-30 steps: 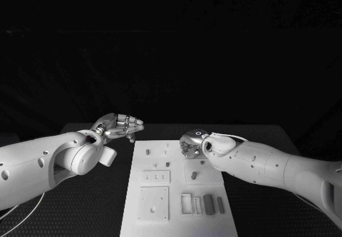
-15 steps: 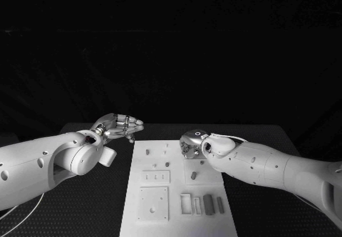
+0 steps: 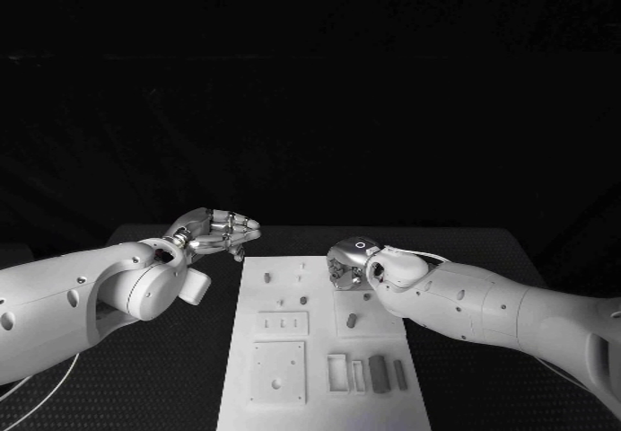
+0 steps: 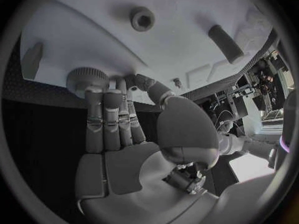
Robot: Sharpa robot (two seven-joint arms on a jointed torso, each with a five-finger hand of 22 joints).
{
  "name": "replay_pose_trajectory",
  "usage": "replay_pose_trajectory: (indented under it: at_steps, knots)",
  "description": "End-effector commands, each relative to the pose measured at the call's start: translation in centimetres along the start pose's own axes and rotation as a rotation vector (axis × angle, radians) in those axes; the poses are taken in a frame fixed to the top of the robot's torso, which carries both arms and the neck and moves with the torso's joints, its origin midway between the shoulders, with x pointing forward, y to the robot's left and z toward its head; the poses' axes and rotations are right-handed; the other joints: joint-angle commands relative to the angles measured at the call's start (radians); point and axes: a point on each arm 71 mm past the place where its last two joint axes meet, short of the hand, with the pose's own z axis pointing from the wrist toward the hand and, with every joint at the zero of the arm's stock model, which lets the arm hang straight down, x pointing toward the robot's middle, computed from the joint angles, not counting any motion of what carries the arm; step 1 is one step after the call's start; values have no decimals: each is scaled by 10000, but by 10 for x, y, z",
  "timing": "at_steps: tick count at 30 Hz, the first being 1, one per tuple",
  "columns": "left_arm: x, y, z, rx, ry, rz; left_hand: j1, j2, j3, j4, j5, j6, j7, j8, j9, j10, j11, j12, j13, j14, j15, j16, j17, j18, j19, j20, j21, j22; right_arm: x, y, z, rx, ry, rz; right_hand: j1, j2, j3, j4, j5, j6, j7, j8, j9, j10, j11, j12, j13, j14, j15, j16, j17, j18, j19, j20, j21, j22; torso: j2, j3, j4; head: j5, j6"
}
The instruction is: Assemble the parts on the task board
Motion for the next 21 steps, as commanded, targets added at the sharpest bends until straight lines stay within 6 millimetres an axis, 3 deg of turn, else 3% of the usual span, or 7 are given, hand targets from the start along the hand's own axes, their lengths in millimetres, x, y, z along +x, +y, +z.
replay_pose_trajectory:
  at_steps: [1, 21]
  knots:
    - [0, -2, 0, 71, 115, -47, -96, 20, 63, 5, -34, 9, 92, -32, 9, -3, 54, -44, 17, 91, 8, 45, -11, 723, 85, 14, 16, 11, -1, -1, -1, 260, -388, 88, 76, 160, 53, 1, 60, 306, -219, 97, 319, 83, 2, 29, 59, -14, -90, 66, 19, 857, -24, -120, 63, 228, 5, -10, 0, -7, 27]
    - [0, -2, 1, 115, 63, -30, -105, 8, 69, 7, -35, 8, 95, -44, 16, 1, 55, -67, 27, 97, 9, 63, -24, 729, 98, 16, 13, 25, -21, 23, 11, 142, -1335, 301, 84, 153, 112, -1, 60, 360, -246, 88, 415, 94, -27, 51, 256, -16, -120, 199, 36, 857, -17, -166, 206, 225, 27, -5, 26, 13, 152]
